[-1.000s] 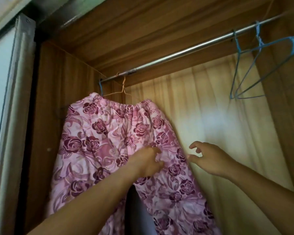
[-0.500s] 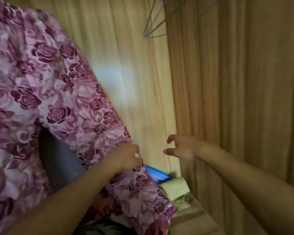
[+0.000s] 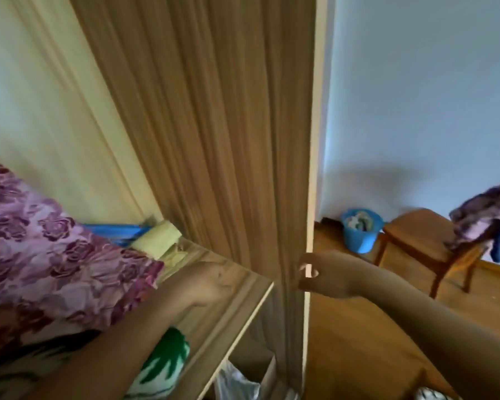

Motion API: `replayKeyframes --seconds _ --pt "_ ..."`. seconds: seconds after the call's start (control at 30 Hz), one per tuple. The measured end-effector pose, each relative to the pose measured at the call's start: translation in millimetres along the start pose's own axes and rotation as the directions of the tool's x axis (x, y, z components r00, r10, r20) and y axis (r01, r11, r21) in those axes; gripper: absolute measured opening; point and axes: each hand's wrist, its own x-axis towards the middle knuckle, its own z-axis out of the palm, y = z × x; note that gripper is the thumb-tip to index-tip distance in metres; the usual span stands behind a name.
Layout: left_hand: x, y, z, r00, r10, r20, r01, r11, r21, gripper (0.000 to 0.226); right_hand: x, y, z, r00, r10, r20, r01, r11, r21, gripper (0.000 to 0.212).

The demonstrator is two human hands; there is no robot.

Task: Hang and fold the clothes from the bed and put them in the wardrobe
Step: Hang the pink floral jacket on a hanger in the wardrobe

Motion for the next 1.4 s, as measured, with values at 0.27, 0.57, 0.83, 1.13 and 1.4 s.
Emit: replayKeyframes --seconds 0.27,0.57,0.83,1.13,1.4 --pt "45 143 85 0.933 0.252 0.255 -0.266 0.964 0.022 0.058 -88 116 54 0.907 0.420 0.041 -0.422 0.900 0.108 0.060" --pt "102 295 113 0.827 0.467 0.314 -0.507 0.860 0.054 0.064 -154 214 69 0.751 0.657 0.062 -0.654 0.729 0.202 0.060" --pt "195 407 111 0.778 0.484 0.400 -0.590 0.781 0.204 0.065 -155 318 61 0.663 0.746 0.065 -0.728 0.622 0.287 0.059" --pt "288 526 82 0.757 0.503 0.417 -0.621 0.753 0.217 0.065 -138 433 15 0.627 0.779 0.015 -0.723 0.575 0.383 0.059" --pt "367 616 80 0.659 0.605 0.447 -0.735 0.644 0.212 0.062 -120 513 -4 0.511 0.859 0.030 -0.774 0.444 0.452 0.060"
